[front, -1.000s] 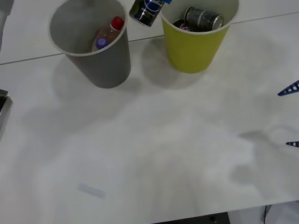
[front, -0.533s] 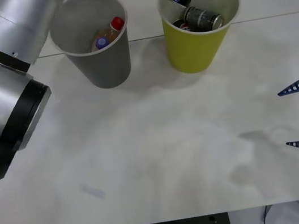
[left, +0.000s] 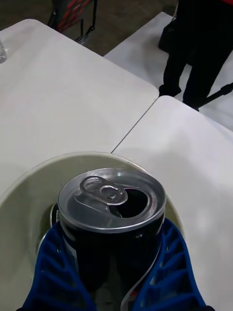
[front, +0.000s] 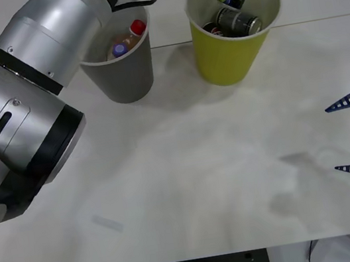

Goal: Put the can into the green bin and the plastic bottle into the gray bin

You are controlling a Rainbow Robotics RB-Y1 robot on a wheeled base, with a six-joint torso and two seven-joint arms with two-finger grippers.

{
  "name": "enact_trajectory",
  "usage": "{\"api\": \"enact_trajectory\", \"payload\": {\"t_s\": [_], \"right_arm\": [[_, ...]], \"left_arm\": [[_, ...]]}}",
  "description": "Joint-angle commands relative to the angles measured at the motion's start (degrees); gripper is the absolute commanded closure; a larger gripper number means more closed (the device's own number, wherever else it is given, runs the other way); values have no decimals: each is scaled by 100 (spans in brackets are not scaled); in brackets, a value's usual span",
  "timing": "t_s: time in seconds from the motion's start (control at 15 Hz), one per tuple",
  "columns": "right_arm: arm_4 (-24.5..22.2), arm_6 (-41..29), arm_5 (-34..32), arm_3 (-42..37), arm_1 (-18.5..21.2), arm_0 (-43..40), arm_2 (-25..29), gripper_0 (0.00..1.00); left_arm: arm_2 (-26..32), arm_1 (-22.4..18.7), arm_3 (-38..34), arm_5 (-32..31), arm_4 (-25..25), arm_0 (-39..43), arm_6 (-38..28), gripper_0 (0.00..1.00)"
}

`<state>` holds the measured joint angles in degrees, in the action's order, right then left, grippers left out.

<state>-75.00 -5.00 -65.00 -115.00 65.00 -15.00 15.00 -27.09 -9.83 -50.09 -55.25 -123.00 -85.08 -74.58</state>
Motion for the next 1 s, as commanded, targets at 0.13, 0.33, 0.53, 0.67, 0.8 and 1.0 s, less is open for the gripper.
{"api": "enact_trajectory", "payload": {"t_s": [0.13,0.33,0.53,0.67,0.8,1.0], "right_arm": [[0,0,0,0,0,0,0,0],[0,0,0,0,0,0,0,0],[0,0,0,0,0,0,0,0],[0,0,0,0,0,0,0,0],[0,0,0,0,0,0,0,0],[0,0,0,0,0,0,0,0]], "left_arm": [[-42,-1,-1,-3,-14,9,14,0],[-42,-124,-9,-232,92,9,181,0],[-7,-590,-264,-803,575,9,559,0],[63,-1039,-379,-1225,1155,9,884,0],[63,-1539,-431,-1559,1867,26,1095,0],[54,-2331,-765,-2139,2614,79,1253,0]]}}
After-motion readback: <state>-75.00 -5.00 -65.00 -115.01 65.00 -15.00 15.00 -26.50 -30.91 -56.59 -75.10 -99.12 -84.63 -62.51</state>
